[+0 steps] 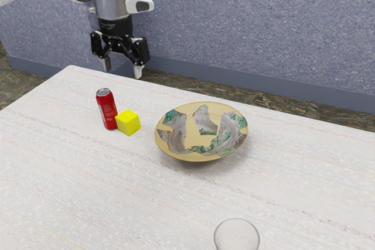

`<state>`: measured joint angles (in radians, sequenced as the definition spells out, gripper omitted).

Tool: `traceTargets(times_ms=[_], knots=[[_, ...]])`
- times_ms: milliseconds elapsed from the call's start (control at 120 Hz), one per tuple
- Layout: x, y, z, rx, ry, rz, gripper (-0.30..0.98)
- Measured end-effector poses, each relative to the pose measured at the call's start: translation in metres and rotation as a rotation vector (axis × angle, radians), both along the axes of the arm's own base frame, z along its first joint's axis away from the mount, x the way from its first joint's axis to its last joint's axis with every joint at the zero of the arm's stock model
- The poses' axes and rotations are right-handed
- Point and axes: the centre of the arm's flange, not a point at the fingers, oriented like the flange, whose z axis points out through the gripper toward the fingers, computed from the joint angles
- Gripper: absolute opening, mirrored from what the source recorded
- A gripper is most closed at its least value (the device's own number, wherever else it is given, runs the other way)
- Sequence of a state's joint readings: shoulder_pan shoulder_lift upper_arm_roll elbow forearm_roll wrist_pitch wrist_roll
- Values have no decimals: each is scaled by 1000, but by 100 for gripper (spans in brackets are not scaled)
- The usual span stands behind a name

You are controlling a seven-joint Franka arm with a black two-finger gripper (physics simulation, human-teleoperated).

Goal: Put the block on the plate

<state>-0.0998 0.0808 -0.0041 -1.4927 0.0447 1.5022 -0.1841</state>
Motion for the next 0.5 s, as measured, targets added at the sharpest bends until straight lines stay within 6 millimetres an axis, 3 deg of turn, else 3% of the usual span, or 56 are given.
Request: traceTargets(times_ms=[208,333,500], knots=[[11,6,1,-9,-13,47,69],[29,1,-19,-20,8,220,69],[58,9,-34,-30,-16,468,69]])
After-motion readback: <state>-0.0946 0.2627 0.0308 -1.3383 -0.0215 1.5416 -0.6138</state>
